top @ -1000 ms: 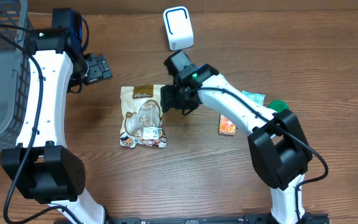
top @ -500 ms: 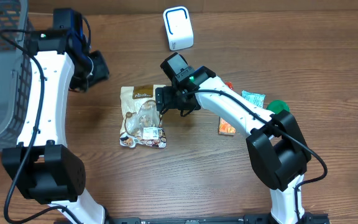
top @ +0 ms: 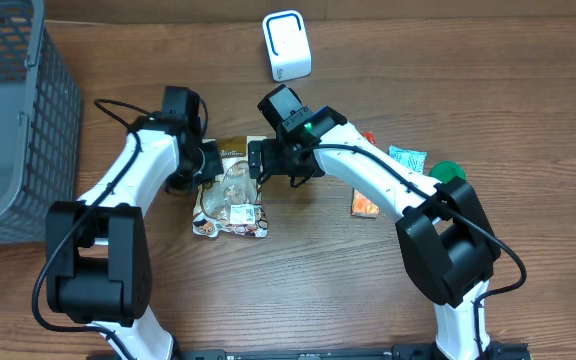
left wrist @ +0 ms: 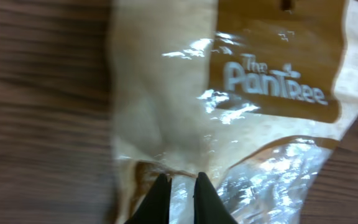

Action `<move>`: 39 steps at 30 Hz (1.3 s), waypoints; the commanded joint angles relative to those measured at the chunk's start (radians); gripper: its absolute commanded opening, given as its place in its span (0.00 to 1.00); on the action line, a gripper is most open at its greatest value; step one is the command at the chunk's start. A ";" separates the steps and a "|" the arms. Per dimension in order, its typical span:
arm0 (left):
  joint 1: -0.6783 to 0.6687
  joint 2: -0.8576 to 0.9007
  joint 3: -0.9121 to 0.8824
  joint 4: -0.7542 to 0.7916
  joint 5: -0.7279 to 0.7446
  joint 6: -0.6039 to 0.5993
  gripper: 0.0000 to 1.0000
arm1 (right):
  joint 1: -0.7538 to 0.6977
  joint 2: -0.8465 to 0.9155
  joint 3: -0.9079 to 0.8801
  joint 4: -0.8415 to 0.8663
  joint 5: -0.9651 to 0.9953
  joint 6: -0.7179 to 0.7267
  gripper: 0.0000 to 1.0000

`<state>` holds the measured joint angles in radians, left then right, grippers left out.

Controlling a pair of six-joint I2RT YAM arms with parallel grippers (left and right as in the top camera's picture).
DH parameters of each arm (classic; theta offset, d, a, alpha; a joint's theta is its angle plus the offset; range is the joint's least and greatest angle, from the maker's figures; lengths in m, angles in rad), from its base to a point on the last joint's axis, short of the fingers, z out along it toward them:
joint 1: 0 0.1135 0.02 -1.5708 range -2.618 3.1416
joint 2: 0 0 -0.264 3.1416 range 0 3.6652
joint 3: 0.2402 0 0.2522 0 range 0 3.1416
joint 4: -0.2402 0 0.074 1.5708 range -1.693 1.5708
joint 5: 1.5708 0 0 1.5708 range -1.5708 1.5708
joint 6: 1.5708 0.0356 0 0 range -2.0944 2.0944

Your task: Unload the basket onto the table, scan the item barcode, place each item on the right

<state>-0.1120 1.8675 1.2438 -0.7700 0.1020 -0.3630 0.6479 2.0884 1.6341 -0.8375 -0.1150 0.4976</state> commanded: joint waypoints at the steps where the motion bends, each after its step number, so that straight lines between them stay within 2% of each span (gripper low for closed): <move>1: -0.058 -0.002 -0.043 0.057 0.101 0.019 0.05 | -0.003 -0.005 -0.006 -0.002 0.009 0.005 1.00; 6: -0.158 0.007 -0.053 0.105 0.171 0.021 0.04 | -0.031 -0.005 -0.006 -0.032 -0.003 0.055 0.96; 11: -0.222 0.004 -0.034 0.106 0.178 0.141 0.04 | -0.085 -0.005 -0.006 -0.067 -0.044 0.056 0.96; 15: -0.196 -0.006 0.068 -0.005 0.108 0.154 0.04 | -0.122 -0.005 -0.006 -0.078 -0.067 0.052 0.98; 19: -0.144 -0.007 0.196 -0.111 0.097 0.153 0.04 | -0.139 -0.005 -0.006 -0.086 -0.073 0.052 1.00; 22: -0.112 -0.007 0.230 -0.136 0.097 0.131 0.04 | -0.138 -0.005 -0.006 -0.084 -0.079 0.031 1.00; 27: -0.091 -0.001 0.159 -0.199 0.096 0.008 0.04 | -0.123 -0.005 -0.006 -0.071 -0.122 -0.057 1.00; 35: -0.091 0.004 -0.015 -0.224 0.097 -0.004 0.05 | -0.109 -0.005 -0.006 -0.016 -0.122 -0.063 1.00; 39: -0.091 0.005 -0.066 -0.221 0.097 -0.004 0.13 | -0.080 -0.003 -0.006 0.023 -0.113 -0.153 1.00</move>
<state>-0.1963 1.8675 1.2057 -0.9955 0.2050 -0.3462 0.5396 2.0884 1.6291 -0.8310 -0.2302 0.4225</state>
